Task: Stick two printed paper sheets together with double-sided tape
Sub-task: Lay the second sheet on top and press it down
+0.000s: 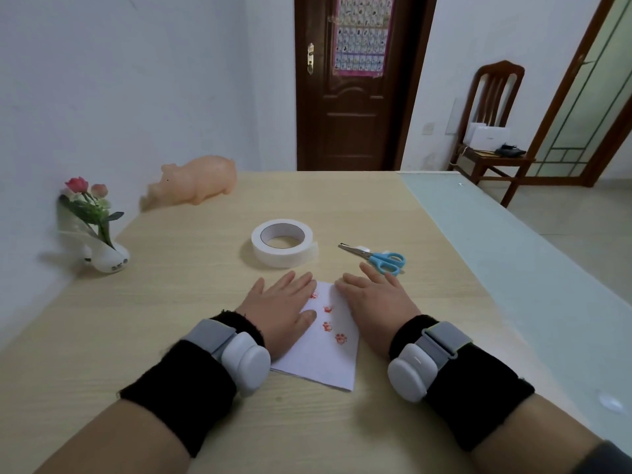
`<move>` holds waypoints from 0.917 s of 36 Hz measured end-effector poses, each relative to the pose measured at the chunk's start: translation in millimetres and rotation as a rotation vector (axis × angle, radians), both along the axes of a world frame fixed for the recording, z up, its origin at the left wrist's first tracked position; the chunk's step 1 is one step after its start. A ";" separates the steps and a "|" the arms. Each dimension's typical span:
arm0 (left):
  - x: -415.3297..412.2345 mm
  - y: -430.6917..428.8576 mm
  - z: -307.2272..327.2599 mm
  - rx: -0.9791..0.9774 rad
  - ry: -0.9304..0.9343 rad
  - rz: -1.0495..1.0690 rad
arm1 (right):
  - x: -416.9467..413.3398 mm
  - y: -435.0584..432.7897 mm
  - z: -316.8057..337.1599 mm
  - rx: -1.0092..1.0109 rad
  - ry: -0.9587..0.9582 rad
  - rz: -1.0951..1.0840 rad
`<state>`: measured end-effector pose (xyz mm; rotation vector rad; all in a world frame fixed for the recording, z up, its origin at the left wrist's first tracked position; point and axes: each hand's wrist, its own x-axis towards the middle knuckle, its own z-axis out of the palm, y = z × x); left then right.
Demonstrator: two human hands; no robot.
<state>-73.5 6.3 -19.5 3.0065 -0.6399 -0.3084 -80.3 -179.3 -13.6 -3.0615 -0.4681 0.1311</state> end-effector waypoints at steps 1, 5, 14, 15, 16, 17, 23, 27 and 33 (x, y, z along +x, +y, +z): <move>-0.1 -2.0 -0.8 0.005 -0.007 0.019 | -0.9 0.8 0.5 0.010 -0.001 -0.014; 1.3 -13.5 -4.2 -0.005 -0.040 0.112 | -3.8 7.4 3.1 0.034 0.004 -0.026; 2.5 -24.6 -5.9 -0.001 -0.037 0.179 | -7.2 14.5 -3.3 -0.018 0.079 -0.009; 2.6 -23.6 -5.8 0.000 -0.032 0.173 | -7.1 14.0 -3.4 -0.026 0.084 -0.009; 3.0 -22.4 -5.9 0.003 -0.031 0.167 | -7.0 13.6 -3.6 -0.034 0.086 -0.008; 3.2 -21.0 -6.0 0.008 -0.032 0.160 | -7.1 13.4 -3.7 -0.041 0.088 -0.006; 3.9 -10.6 -3.4 0.011 -0.006 0.106 | -8.5 10.0 -2.7 -0.049 0.097 -0.010; 4.3 -8.3 -3.9 0.003 -0.009 0.094 | -7.3 3.4 -1.0 -0.067 0.098 -0.055; 3.7 -7.9 -5.2 0.019 -0.029 0.098 | 0.9 19.4 3.6 -0.042 0.083 0.015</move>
